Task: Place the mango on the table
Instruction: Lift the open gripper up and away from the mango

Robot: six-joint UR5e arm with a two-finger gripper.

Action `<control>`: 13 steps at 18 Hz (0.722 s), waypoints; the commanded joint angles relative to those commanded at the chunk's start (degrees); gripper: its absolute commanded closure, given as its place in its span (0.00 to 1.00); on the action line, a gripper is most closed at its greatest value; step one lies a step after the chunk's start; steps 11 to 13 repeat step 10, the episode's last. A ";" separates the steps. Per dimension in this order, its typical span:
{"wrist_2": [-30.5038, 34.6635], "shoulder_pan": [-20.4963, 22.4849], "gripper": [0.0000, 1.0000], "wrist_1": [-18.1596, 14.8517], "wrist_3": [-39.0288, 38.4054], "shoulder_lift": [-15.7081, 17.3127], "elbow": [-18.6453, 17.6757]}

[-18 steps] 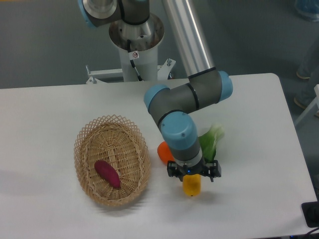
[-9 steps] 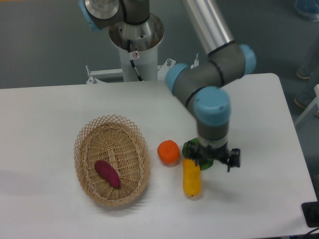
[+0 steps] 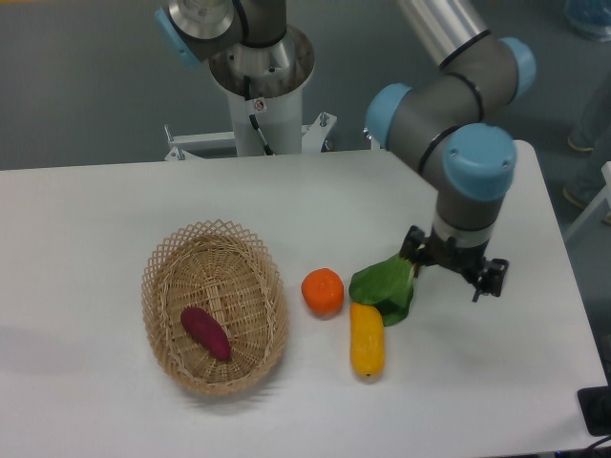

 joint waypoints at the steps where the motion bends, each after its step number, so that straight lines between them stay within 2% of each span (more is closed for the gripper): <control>1: 0.00 0.44 0.00 0.00 1.76 -0.09 0.00; 4: -0.17 1.67 0.00 0.09 2.48 -0.53 0.00; 13: 0.00 1.76 0.00 0.09 2.48 -0.97 0.00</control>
